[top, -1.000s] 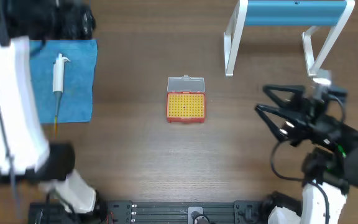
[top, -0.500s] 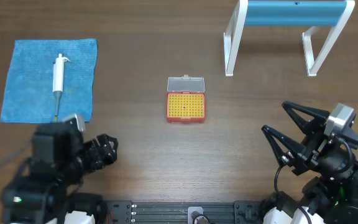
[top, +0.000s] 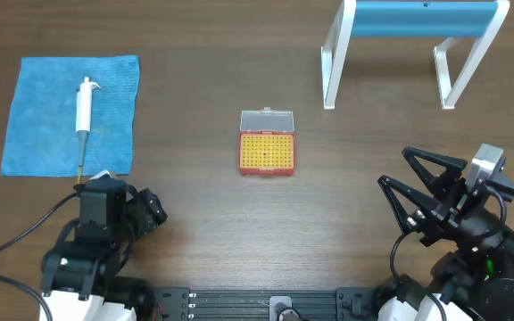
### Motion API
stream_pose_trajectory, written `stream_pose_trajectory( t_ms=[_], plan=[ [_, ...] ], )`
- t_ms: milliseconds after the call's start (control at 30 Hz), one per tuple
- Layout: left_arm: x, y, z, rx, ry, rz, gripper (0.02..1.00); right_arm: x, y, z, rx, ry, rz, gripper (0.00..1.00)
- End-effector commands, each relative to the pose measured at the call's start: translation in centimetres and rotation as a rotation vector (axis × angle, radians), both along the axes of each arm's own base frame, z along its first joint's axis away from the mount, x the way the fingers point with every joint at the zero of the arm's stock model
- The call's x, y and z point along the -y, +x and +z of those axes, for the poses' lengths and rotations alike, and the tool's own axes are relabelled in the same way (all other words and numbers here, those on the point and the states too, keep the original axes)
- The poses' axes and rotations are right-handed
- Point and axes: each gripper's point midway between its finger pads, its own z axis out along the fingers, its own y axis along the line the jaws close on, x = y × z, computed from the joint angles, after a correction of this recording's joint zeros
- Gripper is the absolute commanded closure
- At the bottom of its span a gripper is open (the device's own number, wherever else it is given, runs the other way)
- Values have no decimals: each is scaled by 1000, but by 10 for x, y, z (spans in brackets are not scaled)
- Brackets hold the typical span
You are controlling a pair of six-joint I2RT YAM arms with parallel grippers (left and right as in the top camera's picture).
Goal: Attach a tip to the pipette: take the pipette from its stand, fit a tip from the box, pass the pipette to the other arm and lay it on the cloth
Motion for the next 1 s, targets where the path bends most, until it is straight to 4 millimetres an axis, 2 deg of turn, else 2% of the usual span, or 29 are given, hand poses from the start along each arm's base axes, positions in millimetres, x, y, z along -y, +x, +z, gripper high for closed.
stream_pose_trajectory(
  t_ms=[33, 167, 333, 633, 1000],
  plan=[
    [-5, 1, -5, -15, 27, 20, 165, 0, 0, -2, -16, 6, -1, 264],
    [-4, 0, -7, 24, 19, 18, 163, 0, 0, -2, -16, 7, -1, 266],
    [-5, -6, -34, 159, -3, 29, 163, 0, 0, -2, -17, 8, -1, 266],
    [-5, -4, -58, 250, -12, 30, 163, 0, 0, -2, -30, 20, -1, 266],
    [-4, 0, -57, 270, -14, 29, 163, 0, 0, -2, -36, 25, -1, 266]
  ],
)
